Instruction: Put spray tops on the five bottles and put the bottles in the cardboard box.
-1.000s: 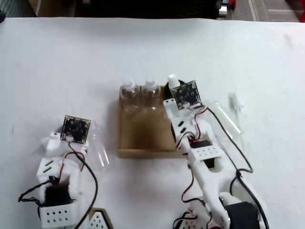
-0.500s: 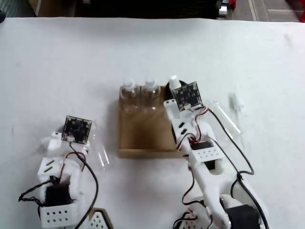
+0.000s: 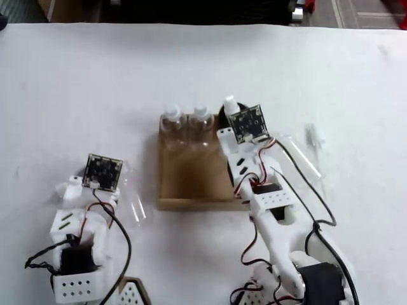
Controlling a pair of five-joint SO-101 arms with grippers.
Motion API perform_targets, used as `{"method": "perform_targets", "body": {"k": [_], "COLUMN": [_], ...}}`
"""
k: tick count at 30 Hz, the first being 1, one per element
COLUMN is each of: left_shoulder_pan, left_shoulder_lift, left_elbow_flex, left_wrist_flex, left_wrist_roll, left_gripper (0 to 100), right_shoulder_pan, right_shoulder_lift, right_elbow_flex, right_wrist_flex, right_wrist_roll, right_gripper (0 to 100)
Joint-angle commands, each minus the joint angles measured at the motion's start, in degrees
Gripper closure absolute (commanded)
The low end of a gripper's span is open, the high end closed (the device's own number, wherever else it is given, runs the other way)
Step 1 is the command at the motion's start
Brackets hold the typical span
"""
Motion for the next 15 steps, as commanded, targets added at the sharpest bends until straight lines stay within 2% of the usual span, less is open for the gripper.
{"method": "perform_targets", "body": {"k": [1, 15], "left_shoulder_pan": [0.5, 0.5], "left_shoulder_lift": [-0.6, -0.6], "left_elbow_flex": [-0.2, -0.2], "left_wrist_flex": [-1.0, -1.0], "left_wrist_roll": [-0.7, -0.7], "left_gripper": [98, 98], "right_shoulder_pan": [0.2, 0.1], "right_shoulder_lift": [0.0, -0.2], "right_elbow_flex": [-2.6, -3.3], "right_wrist_flex": [-1.8, 1.2], "right_wrist_roll": [0.7, 0.5], "right_gripper": [98.2, 97.0]}}
